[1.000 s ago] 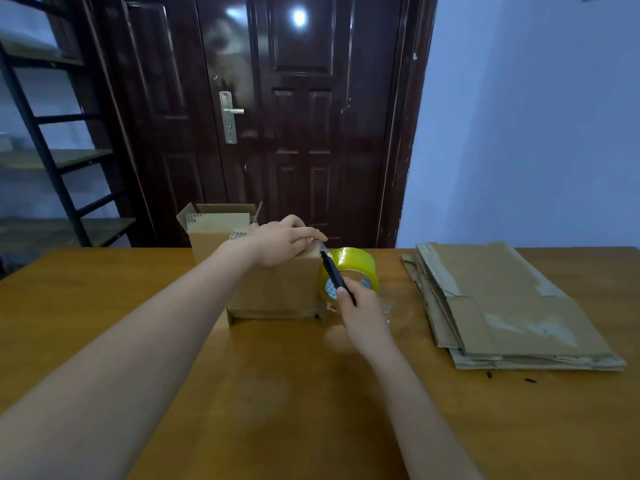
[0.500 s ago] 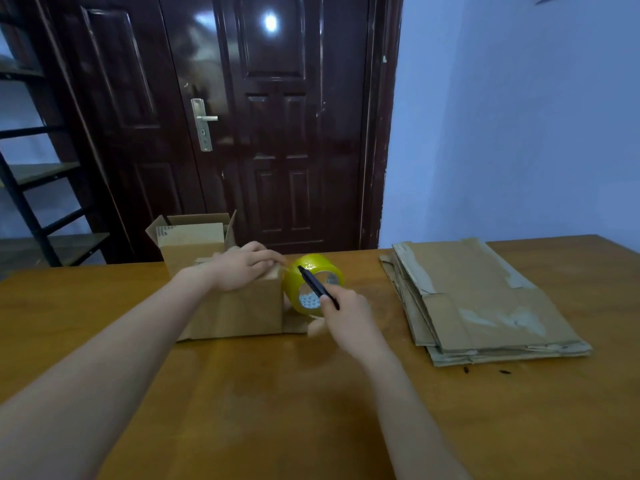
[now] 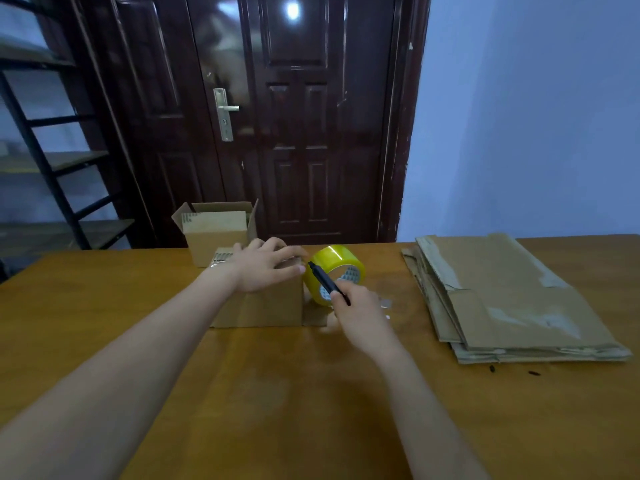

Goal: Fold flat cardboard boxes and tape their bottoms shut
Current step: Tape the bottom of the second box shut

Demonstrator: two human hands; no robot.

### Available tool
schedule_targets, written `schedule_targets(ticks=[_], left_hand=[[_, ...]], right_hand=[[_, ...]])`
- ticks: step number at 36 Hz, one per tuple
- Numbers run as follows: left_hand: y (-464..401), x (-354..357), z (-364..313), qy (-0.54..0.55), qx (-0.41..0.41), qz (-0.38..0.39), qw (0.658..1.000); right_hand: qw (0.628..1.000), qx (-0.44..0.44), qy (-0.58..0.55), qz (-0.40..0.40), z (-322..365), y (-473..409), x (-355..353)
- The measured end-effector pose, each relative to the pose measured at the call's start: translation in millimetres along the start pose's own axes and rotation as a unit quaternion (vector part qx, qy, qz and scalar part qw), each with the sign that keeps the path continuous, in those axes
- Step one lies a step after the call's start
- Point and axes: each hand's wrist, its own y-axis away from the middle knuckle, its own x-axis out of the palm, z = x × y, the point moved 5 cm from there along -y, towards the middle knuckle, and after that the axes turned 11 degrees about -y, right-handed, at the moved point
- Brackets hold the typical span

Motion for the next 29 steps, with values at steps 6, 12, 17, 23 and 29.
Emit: schedule_targets(ticks=[6,12,17,23,29], left_hand=[[-5,-6,-1,-0.032,0.016,0.028,0.999],[-12,-18,-5,-0.046,0.054,0.07,0.995],[-12,-19,-7,-0.053,0.067,0.073,0.994],[-8,-18,-7,-0.048,0.077,0.068,0.994],[-9,-18,-7,-0.035,0.083,0.063,0.994]], right_hand=[[1.0,0.009,0.025,-0.012,4,-1,1],[0.998,0.016,0.06,-0.008,5,-1,3],[0.997,0.013,0.073,-0.009,8,-1,3],[0.992,0.007,0.127,-0.008,9,-2,6],[0.981,0.046,0.182,0.044,-4,5,14]])
